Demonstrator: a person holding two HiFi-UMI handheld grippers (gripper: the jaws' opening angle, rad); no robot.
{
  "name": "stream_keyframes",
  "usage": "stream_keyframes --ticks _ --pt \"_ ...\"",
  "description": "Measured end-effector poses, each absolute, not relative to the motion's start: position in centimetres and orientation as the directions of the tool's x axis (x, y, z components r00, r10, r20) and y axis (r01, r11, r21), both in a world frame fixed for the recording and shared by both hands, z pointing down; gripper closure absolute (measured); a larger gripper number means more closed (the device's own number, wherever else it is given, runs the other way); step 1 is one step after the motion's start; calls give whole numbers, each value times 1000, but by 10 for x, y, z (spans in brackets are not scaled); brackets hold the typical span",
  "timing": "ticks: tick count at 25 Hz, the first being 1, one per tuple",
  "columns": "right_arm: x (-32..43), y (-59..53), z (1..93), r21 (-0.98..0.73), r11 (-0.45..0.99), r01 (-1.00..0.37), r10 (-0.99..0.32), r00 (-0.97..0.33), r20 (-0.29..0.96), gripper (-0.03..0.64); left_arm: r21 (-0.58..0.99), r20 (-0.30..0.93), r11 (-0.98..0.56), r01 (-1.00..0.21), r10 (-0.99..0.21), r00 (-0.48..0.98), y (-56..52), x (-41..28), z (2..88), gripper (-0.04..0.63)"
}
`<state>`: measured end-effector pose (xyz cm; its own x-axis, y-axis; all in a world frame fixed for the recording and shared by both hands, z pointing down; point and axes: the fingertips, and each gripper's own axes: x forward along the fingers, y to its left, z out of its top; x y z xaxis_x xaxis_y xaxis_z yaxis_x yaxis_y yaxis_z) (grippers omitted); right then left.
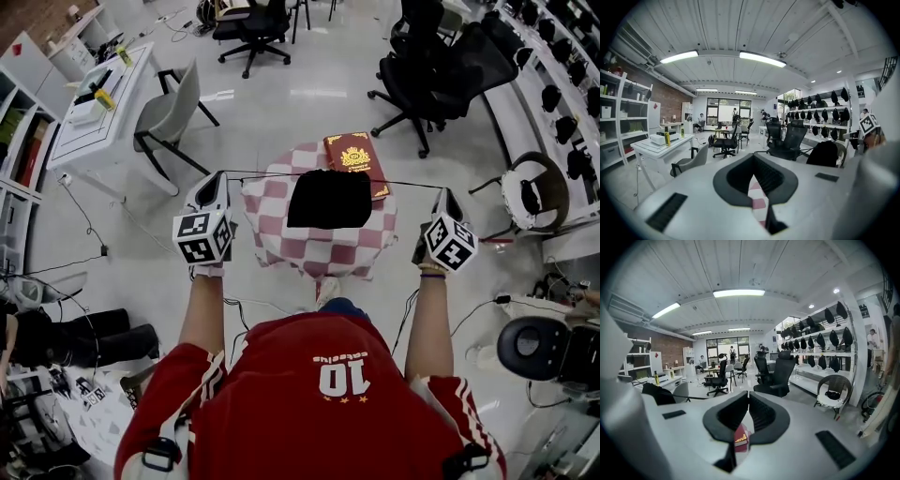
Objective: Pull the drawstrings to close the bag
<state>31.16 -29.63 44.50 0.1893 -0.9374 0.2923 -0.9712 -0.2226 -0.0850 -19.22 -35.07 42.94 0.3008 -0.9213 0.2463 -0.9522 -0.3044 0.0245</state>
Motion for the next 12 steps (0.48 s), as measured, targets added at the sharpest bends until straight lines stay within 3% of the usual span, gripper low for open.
stream_keyframes --ticks 12 --pt "299 -410 441 -116 -78 -990 -955 41 293 594 -18 232 -194 -981 -955 185 -424 -208 406 591"
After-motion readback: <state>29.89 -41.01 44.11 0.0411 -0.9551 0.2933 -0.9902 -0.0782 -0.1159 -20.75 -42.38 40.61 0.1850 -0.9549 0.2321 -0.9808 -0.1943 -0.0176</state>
